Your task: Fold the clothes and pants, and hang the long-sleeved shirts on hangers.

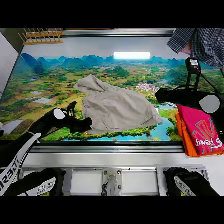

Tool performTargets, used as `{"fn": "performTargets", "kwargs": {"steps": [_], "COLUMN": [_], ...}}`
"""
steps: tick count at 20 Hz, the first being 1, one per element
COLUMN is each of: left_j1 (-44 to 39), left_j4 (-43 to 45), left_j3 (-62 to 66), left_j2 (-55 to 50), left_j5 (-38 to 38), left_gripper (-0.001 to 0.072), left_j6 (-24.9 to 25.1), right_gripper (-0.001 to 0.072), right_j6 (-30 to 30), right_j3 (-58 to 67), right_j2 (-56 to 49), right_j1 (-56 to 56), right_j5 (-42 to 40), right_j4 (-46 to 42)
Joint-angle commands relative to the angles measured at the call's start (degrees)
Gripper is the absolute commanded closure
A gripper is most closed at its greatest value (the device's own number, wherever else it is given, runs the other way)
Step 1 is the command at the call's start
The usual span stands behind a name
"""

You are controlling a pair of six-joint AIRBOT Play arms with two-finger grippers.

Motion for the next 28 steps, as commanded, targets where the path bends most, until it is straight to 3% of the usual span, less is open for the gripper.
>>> {"fn": "performTargets", "kwargs": {"steps": [1, 3, 5, 8, 11, 16, 18, 21, 28], "left_j1": [5.7, 10.86, 14.86, 16.7, 16.7, 14.6, 13.46, 11.96, 11.45], "left_j4": [-0.61, -0.61, -0.37, 7.19, 9.64, 9.31, 9.29, 9.33, 9.31], "left_j3": [1.64, 2.64, 2.6, 2.16, -0.96, -3.78, -3.67, -3.67, -3.67], "left_j2": [5.07, 8.63, 11.34, 13.11, 13.44, 13.46, 13.46, 13.46, 13.46], "left_j5": [0.46, -1.79, -4.33, -8.26, -8.52, -7.5, -7.43, -7.04, -6.21], "left_gripper": [0.0703, 0.0703, 0.0703, 0.0703, 0.0703, 0.0702, 0.0703, 0.0702, 0.0703], "left_j6": [1.66, 3.74, 5.7, 5.84, 5.27, 5.29, 5.29, 5.31, 5.29], "right_gripper": [0.0104, 0.0103, 0.0103, 0.0104, 0.0103, 0.0104, 0.0103, 0.0103, 0.0104], "right_j6": [-1.49, -1.36, 3.61, 10.82, 11.61, 12.31, 14.1, 17.94, 20.39], "right_j3": [-0.79, -3.58, -7.98, -16.2, -24.92, -34.69, -36.09, -36.7, -36.7], "right_j2": [0.04, 0.0, -0.02, -0.07, -0.46, -0.63, -0.63, -0.66, -4.92], "right_j1": [-1.75, -5.14, -9.11, -13.86, -15.17, -15.17, -15.17, -15.15, -14.19], "right_j5": [5.86, 10.62, 11.91, 11.23, 10.38, 1.01, -0.48, -2.56, -4.42], "right_j4": [-1.44, -0.85, 0.09, 4.04, 14.75, 35.54, 39.93, 43.15, 45.51]}}
